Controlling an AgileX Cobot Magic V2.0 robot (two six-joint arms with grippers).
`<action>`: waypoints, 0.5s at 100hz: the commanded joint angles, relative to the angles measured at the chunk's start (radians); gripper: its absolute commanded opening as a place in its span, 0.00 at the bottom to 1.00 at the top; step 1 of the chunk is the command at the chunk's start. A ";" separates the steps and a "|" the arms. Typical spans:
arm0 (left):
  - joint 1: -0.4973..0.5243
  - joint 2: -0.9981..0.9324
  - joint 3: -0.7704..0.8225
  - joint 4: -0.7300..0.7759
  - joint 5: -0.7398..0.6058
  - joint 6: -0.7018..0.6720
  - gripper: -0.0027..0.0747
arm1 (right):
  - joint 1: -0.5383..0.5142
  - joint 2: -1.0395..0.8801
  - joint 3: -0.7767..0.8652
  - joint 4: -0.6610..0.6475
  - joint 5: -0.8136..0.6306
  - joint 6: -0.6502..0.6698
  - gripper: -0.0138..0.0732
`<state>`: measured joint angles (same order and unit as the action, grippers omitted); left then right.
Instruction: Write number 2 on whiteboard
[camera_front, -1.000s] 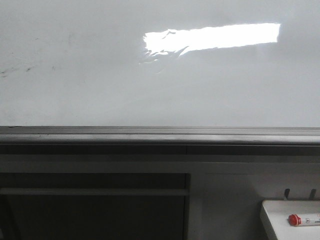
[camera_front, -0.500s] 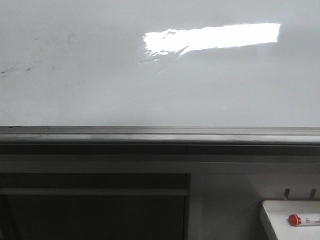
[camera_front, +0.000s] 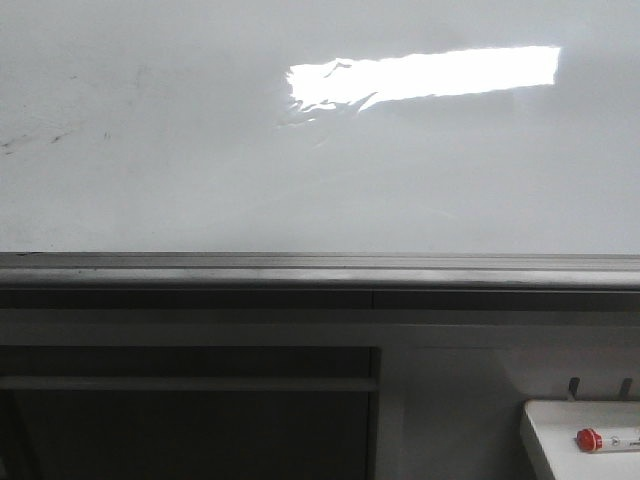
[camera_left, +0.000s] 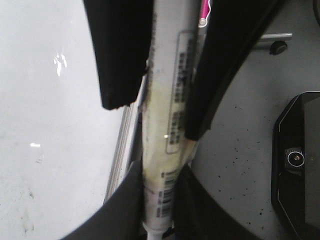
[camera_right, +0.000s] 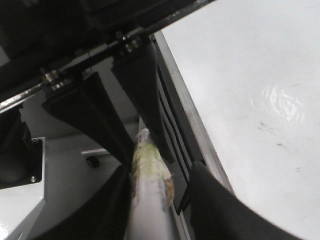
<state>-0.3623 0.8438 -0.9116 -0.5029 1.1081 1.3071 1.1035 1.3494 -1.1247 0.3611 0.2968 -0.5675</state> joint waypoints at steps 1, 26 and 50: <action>-0.008 -0.005 -0.033 -0.065 -0.046 -0.001 0.01 | 0.008 -0.028 -0.038 0.023 -0.074 -0.010 0.44; -0.008 -0.005 -0.033 -0.076 -0.052 -0.001 0.01 | 0.008 -0.026 -0.038 0.028 -0.049 -0.010 0.19; -0.008 -0.005 -0.033 -0.143 -0.127 -0.080 0.12 | 0.008 -0.026 -0.038 0.028 -0.056 -0.010 0.07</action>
<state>-0.3623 0.8438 -0.9116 -0.5302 1.0850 1.2861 1.1096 1.3494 -1.1291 0.3747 0.3025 -0.5717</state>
